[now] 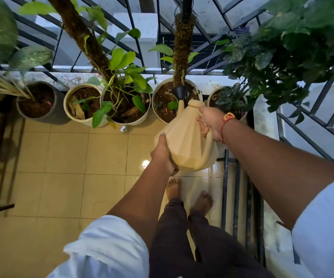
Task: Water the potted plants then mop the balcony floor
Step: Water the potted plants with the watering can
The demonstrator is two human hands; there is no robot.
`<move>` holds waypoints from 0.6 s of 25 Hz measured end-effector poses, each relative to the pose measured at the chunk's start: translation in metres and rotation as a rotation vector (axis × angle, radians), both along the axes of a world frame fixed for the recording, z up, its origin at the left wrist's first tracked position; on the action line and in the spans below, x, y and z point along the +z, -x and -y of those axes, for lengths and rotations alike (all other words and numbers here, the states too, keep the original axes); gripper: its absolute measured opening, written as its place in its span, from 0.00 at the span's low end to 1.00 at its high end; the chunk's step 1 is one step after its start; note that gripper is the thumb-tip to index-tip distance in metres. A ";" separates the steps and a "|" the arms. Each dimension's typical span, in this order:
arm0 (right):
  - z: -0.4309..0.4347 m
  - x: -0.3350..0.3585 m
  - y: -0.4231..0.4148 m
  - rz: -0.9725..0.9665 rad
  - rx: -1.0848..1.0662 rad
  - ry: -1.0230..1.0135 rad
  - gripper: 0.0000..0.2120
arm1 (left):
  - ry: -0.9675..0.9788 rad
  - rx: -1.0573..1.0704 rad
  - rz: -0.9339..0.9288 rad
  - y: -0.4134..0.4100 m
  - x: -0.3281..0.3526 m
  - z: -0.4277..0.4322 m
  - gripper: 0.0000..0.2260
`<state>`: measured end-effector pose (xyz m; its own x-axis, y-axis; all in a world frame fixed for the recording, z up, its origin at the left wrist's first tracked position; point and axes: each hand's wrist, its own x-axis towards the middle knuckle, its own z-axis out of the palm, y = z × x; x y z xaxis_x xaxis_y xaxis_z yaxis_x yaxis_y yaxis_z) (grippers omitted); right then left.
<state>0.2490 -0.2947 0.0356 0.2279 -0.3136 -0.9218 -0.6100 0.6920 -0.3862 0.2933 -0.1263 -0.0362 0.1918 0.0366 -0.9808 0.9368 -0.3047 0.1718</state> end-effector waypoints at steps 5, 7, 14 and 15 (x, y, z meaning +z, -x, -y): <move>0.002 0.002 -0.005 -0.020 0.007 -0.020 0.15 | -0.017 0.013 -0.021 -0.002 0.003 0.003 0.45; 0.003 0.003 -0.006 -0.022 0.006 -0.025 0.15 | -0.011 0.018 -0.025 -0.003 0.004 0.004 0.44; 0.008 0.004 -0.009 -0.054 0.032 0.010 0.15 | 0.013 0.033 -0.038 0.002 -0.002 0.009 0.45; 0.009 0.003 -0.009 -0.055 0.032 0.017 0.15 | 0.013 0.037 -0.038 0.003 -0.003 0.009 0.45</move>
<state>0.2582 -0.3032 0.0390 0.1869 -0.3229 -0.9278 -0.6526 0.6652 -0.3630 0.2905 -0.1356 -0.0395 0.1530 0.0305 -0.9878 0.9533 -0.2678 0.1394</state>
